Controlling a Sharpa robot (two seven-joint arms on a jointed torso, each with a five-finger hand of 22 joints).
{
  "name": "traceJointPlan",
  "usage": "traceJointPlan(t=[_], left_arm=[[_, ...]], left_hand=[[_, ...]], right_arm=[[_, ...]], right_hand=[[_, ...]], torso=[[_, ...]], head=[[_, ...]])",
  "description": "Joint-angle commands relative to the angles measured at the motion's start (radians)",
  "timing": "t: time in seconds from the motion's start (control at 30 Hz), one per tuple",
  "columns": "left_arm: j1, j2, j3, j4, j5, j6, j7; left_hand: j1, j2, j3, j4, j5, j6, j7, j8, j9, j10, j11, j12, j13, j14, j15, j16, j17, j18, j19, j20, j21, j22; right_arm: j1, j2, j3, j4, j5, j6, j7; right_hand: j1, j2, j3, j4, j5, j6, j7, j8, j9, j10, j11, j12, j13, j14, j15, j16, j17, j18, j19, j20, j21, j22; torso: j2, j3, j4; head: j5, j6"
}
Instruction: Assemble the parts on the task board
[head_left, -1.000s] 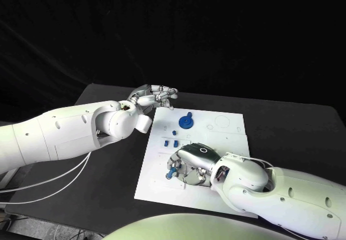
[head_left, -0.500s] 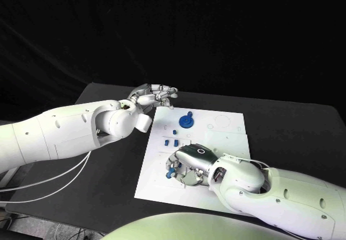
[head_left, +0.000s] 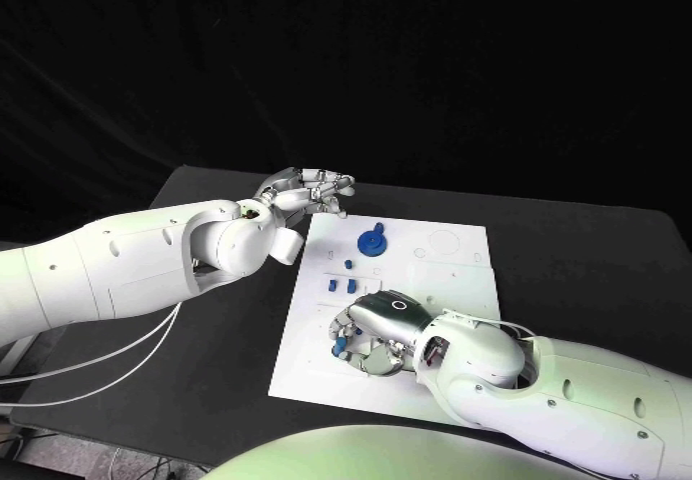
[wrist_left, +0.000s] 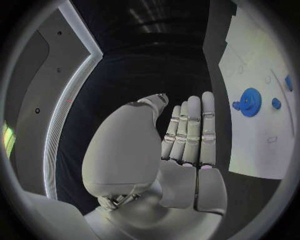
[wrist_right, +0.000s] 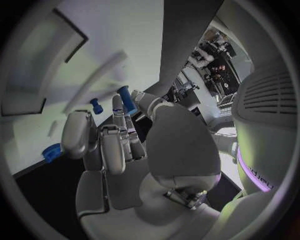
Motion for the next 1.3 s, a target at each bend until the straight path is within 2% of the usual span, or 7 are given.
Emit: traceJointPlan(t=[0.03,0.27,0.6,1.0,1.17,1.2,1.3], left_arm=[[0.0,0.001,0.001,0.002,-0.001,0.016,0.004],[0.0,0.001,0.001,0.002,-0.001,0.018,0.003],[0.0,0.0,0.001,0.001,-0.001,0.019,0.002],[0.0,-0.002,0.0,-0.001,-0.001,0.018,0.002],[0.0,-0.002,0.0,0.0,-0.001,0.017,0.003],[0.0,-0.003,0.0,0.0,-0.001,0.017,0.003],[0.0,-0.004,-0.001,0.002,-0.004,0.017,0.004]], left_hand=[[0.009,0.0,0.007,0.001,0.003,-0.005,0.002,0.001,0.001,-0.007,0.002,0.003,0.001,-0.008,0.001,-0.003,-0.001,0.012,-0.002,0.003,-0.003,-0.001],[0.009,0.0,0.007,0.001,0.003,-0.005,0.002,0.001,0.001,-0.007,0.002,0.003,0.001,-0.008,0.001,-0.003,-0.001,0.012,-0.002,0.003,-0.003,-0.001],[0.009,0.0,0.007,0.0,0.003,-0.005,0.002,0.001,0.001,-0.007,0.002,0.003,0.002,-0.008,0.001,-0.002,-0.001,0.012,-0.002,0.003,-0.004,-0.001],[0.01,0.0,0.007,0.0,0.003,-0.005,0.002,0.001,0.001,-0.007,0.002,0.004,0.002,-0.008,0.001,-0.002,-0.001,0.012,-0.002,0.003,-0.004,-0.001],[0.01,0.0,0.007,0.0,0.003,-0.005,0.002,0.001,0.001,-0.007,0.002,0.004,0.002,-0.008,0.001,-0.002,-0.001,0.012,-0.002,0.003,-0.004,-0.001],[0.01,0.0,0.007,0.0,0.003,-0.005,0.002,0.001,0.001,-0.007,0.002,0.004,0.002,-0.008,0.001,-0.002,-0.001,0.012,-0.002,0.003,-0.004,-0.001],[0.01,0.0,0.007,0.0,0.003,-0.005,0.002,0.002,0.002,-0.008,0.002,0.005,0.002,-0.008,0.001,-0.002,-0.001,0.012,-0.002,0.003,-0.004,-0.001]], right_arm=[[-0.001,0.0,0.0,0.002,-0.01,-0.012,-0.006],[-0.002,-0.013,0.0,0.011,-0.008,-0.082,-0.005],[0.0,-0.081,0.003,0.065,0.118,-0.264,0.098],[0.076,-0.268,0.012,0.144,0.409,-0.233,0.138],[0.107,-0.359,0.013,0.148,0.519,-0.159,0.083],[0.109,-0.373,0.013,0.149,0.527,-0.149,0.074],[0.116,-0.429,0.011,0.158,0.547,-0.111,0.028]], right_hand=[[-0.002,-0.012,-0.012,0.002,-0.009,-0.018,-0.001,-0.012,-0.005,-0.007,-0.002,-0.004,0.001,0.05,0.007,0.007,0.002,-0.008,-0.001,0.003,-0.007,0.052],[-0.002,-0.014,-0.017,0.004,-0.011,-0.03,-0.001,-0.02,-0.008,-0.01,-0.003,-0.005,0.002,0.05,0.007,0.007,0.002,-0.008,0.0,0.003,-0.008,0.052],[0.017,-0.008,-0.018,0.002,0.001,-0.037,0.002,-0.027,-0.012,-0.007,-0.002,-0.002,0.006,0.049,0.007,0.006,0.0,-0.007,-0.002,0.004,-0.014,0.051],[0.018,0.006,-0.021,0.014,0.014,0.016,0.004,-0.004,-0.004,0.071,-0.012,0.034,0.026,0.054,0.0,0.014,0.018,-0.012,0.013,0.0,0.013,0.067],[-0.027,0.011,-0.079,0.054,0.019,0.069,-0.037,0.036,0.019,0.188,-0.056,0.148,0.131,0.066,-0.035,0.035,0.064,-0.024,0.041,-0.03,0.076,0.103],[-0.027,0.014,-0.097,0.061,0.024,0.072,-0.05,0.05,0.035,0.18,-0.06,0.19,0.183,0.067,-0.046,0.036,0.067,-0.025,0.045,-0.038,0.082,0.108],[-0.036,0.022,-0.146,0.095,0.025,0.062,-0.055,0.087,0.084,0.144,-0.072,0.341,0.358,0.072,-0.051,0.046,0.088,-0.033,0.061,-0.047,0.118,0.13]], torso=[[0.0,-0.0001,0.0],[0.0,0.0001,-0.0001],[-0.002,-0.0001,-0.0007],[-0.005,-0.001,-0.0028],[-0.005,-0.0023,-0.0034],[-0.006,-0.0028,-0.0037],[-0.007,-0.0037,-0.006]], head=[[-0.002,0.002],[-0.005,0.005],[-0.011,0.012],[-0.03,0.02],[-0.053,0.027],[-0.057,0.026],[-0.08,0.025]])
